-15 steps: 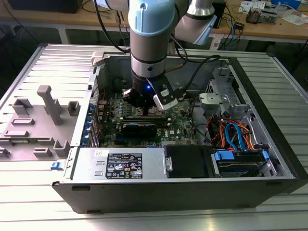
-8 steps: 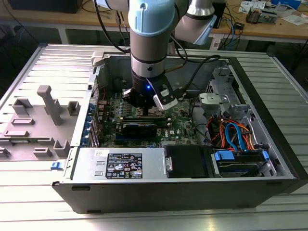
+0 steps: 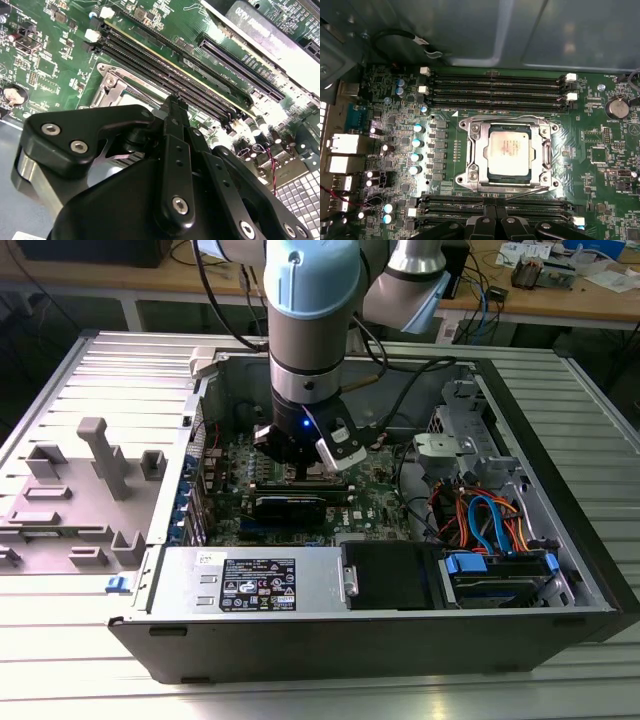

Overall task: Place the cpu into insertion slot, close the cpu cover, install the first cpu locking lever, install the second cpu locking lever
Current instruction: 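Install the second cpu locking lever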

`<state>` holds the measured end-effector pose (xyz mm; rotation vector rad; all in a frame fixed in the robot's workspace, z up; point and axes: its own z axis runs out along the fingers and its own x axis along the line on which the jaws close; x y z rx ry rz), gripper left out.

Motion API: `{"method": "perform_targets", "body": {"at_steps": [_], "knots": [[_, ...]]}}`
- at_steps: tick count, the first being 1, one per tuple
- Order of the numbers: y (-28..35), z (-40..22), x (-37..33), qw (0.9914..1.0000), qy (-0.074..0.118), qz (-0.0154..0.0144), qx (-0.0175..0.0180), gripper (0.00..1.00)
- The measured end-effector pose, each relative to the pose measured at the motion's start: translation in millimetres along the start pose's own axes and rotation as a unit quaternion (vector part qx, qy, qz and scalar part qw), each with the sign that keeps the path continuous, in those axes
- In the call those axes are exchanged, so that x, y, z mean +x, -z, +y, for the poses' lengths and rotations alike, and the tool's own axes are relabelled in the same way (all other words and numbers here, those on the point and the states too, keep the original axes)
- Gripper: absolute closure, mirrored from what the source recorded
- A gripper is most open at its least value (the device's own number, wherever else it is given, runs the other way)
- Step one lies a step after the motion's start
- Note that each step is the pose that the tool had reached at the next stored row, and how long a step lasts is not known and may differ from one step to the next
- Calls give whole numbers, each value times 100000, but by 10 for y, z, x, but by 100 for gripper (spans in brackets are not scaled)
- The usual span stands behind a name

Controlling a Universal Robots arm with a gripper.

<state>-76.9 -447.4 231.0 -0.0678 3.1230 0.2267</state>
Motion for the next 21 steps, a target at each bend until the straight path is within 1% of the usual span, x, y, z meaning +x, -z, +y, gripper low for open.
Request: {"method": "perform_targets", "body": {"at_steps": [3, 5, 6, 7, 8, 11, 14, 16, 21], "knots": [[-51, -13, 13, 100000, 24, 24, -72, 89], [-58, -19, 28, 100000, 32, 14, -286, 89], [-58, -23, 37, 99999, 40, 7, -479, 89], [-58, -29, 53, 99997, 50, -7, -812, 89], [-58, -31, 65, 99995, 60, -16, -992, 89], [-60, -35, 112, 99991, 293, 8, -1327, 89], [-75, -40, 132, 99974, 1348, 156, -1810, 89], [-83, -45, 139, 99962, 1950, 252, -1944, 89], [-89, -51, 148, 99959, 2092, 271, -1951, 89]]}}
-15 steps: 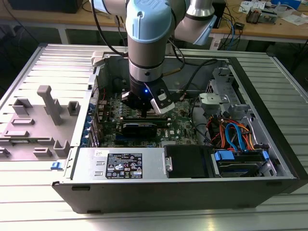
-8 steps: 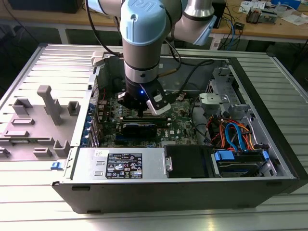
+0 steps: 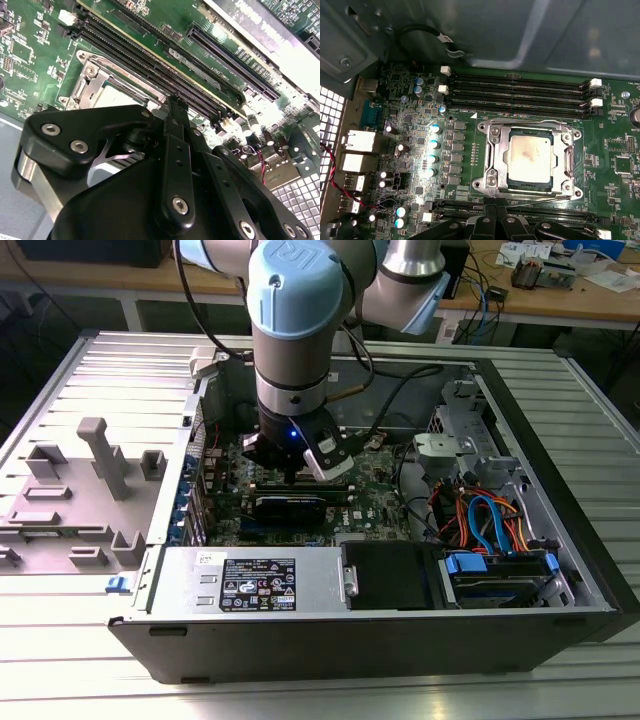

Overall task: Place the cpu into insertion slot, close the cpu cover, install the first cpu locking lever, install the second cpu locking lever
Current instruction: 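Install the second cpu locking lever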

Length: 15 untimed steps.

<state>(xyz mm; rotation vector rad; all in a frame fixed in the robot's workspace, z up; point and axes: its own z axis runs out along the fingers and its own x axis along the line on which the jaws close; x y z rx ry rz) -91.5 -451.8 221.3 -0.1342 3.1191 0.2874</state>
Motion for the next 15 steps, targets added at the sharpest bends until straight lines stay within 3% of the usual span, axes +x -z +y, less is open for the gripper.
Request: {"method": "perform_targets", "body": {"at_steps": [15], "knots": [[-15, -17, 37, 100000, -1, 4, 40, 89]]}}
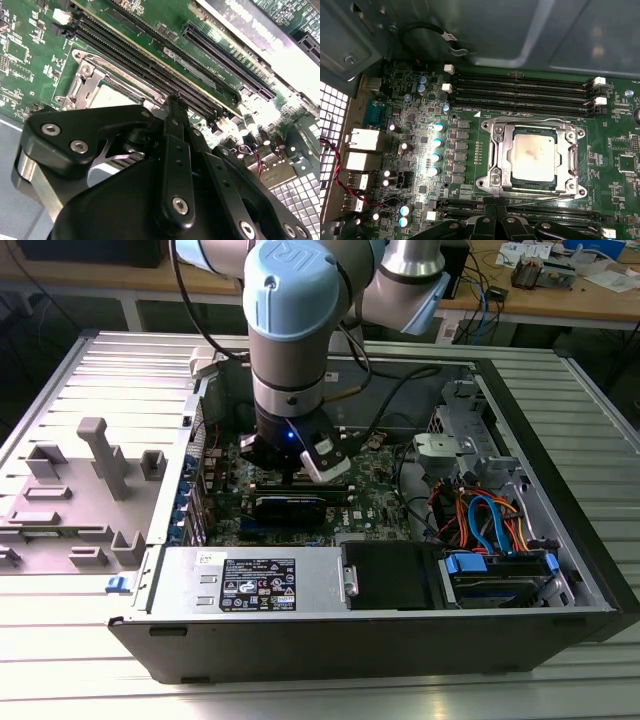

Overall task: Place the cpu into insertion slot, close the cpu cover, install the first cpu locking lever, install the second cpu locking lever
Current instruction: 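Install the second cpu locking lever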

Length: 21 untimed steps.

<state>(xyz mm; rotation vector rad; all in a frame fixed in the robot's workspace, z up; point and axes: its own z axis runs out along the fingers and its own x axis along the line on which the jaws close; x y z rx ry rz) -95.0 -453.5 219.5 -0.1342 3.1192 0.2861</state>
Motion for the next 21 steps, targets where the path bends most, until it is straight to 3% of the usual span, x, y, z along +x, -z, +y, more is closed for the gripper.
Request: {"method": "perform_targets", "body": {"at_steps": [8, 13, 21], "knots": [[-52, -1, 44, 100000, -7, -2, -35, 89], [-118, 29, 56, 100000, -24, -13, -151, 89], [-163, 55, 121, 99997, -126, -67, -698, 89]]}}
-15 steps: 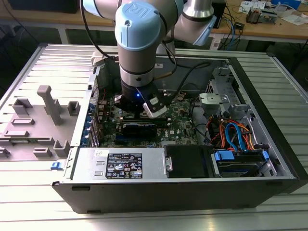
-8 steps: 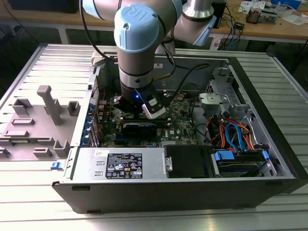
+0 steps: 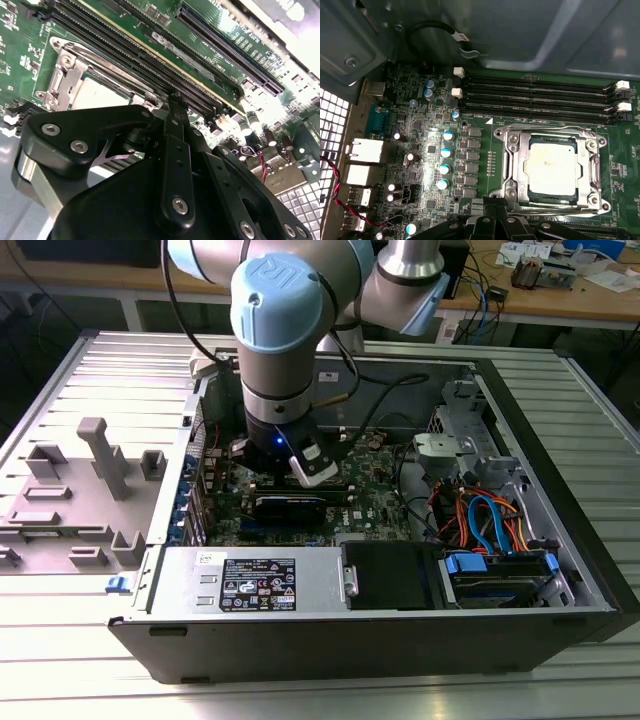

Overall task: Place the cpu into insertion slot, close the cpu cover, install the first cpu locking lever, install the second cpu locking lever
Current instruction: 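Install the second cpu locking lever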

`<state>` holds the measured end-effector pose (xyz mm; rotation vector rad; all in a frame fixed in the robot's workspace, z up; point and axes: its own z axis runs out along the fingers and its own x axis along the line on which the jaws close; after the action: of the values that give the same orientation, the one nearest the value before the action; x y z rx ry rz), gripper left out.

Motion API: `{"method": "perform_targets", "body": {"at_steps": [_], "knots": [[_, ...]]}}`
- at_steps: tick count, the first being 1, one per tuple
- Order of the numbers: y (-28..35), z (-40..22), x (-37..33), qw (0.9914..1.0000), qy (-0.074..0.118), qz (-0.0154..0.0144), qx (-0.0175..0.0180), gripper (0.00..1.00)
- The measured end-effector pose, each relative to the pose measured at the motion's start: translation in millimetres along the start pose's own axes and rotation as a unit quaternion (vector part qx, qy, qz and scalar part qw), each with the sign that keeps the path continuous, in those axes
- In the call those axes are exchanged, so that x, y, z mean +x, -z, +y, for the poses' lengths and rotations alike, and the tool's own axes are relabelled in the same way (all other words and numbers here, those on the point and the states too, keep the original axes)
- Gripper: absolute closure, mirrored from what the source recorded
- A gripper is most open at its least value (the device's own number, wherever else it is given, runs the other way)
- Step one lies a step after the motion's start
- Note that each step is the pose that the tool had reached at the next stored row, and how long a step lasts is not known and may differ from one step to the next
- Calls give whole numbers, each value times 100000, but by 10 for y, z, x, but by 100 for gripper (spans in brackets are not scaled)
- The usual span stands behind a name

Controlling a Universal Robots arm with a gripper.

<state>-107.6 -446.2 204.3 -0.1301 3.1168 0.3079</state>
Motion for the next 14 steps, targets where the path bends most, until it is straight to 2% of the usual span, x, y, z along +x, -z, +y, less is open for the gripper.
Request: {"method": "perform_targets", "body": {"at_steps": [5, 14], "knots": [[-13, 6, -1, 99999, -5, -43, -330, 89], [-22, 1, -35, 99999, -73, -55, -345, 89]]}}
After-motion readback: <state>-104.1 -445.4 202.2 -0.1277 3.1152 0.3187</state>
